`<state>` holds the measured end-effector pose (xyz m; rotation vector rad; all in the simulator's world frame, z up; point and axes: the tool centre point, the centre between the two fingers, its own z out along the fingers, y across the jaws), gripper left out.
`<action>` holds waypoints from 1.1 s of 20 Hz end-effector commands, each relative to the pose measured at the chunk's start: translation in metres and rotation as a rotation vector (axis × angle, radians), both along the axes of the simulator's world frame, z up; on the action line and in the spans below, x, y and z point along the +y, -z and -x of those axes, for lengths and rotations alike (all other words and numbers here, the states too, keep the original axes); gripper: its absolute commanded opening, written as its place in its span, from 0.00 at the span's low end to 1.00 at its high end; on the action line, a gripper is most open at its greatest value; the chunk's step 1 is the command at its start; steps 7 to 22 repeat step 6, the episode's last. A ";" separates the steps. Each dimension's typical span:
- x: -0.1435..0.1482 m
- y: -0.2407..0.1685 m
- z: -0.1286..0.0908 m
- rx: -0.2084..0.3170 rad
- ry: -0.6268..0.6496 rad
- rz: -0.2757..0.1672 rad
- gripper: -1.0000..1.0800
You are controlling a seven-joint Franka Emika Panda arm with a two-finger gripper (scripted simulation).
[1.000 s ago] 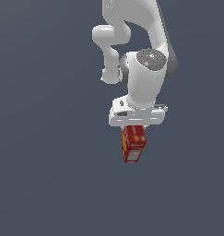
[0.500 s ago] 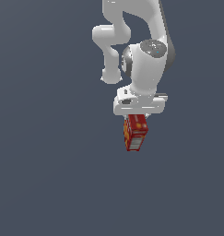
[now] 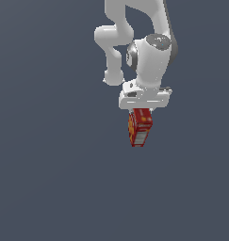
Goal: Pick up the object and move it to a goal position.
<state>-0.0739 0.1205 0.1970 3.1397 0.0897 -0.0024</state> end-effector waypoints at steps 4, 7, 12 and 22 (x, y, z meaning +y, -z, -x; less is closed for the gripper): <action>0.003 -0.001 0.010 -0.001 0.000 0.000 0.00; 0.004 -0.002 0.010 -0.001 0.000 0.000 0.00; 0.004 -0.002 0.010 -0.001 0.000 0.000 0.00; 0.004 -0.002 0.010 -0.001 0.000 0.000 0.00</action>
